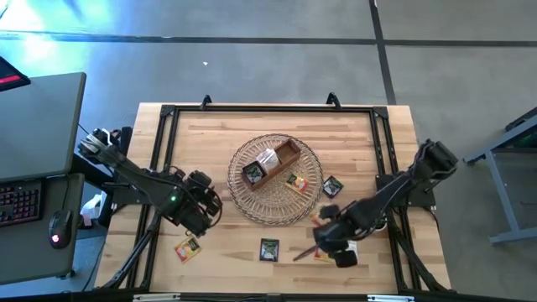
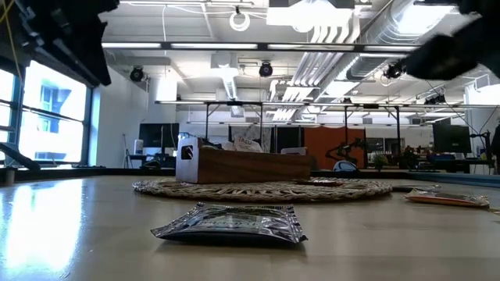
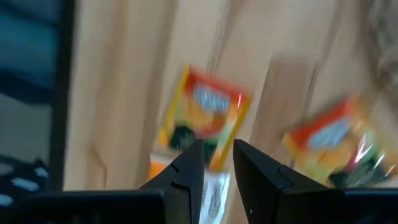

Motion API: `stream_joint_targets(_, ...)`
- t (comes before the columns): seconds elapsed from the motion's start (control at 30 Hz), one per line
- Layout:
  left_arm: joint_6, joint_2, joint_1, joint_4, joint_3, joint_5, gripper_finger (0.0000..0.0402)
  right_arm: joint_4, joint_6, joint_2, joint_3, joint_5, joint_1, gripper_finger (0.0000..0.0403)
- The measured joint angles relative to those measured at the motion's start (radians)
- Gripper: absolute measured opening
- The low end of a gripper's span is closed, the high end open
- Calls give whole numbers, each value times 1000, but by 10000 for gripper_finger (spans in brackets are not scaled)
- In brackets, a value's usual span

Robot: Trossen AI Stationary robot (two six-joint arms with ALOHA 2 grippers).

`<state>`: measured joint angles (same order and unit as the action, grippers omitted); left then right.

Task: Pick & Place Tea
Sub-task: Put the white tea bag into the middle section of the brown wooden organizer

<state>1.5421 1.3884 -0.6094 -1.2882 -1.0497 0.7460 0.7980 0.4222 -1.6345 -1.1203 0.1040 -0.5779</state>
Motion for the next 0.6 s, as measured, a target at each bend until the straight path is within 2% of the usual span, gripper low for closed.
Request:
stream_joint_targets(0.13,-39,0,0,43,23,-42,172,34,82,-26,55,25,-37,91)
stream_joint_targets(0.3,-45,-2,0,71,23,-39,172,34,151,-26,111,19,-51,122)
stream_joint_targets(0.6,-45,-7,0,76,23,-42,172,-80,200,-25,207,32,-72,166)
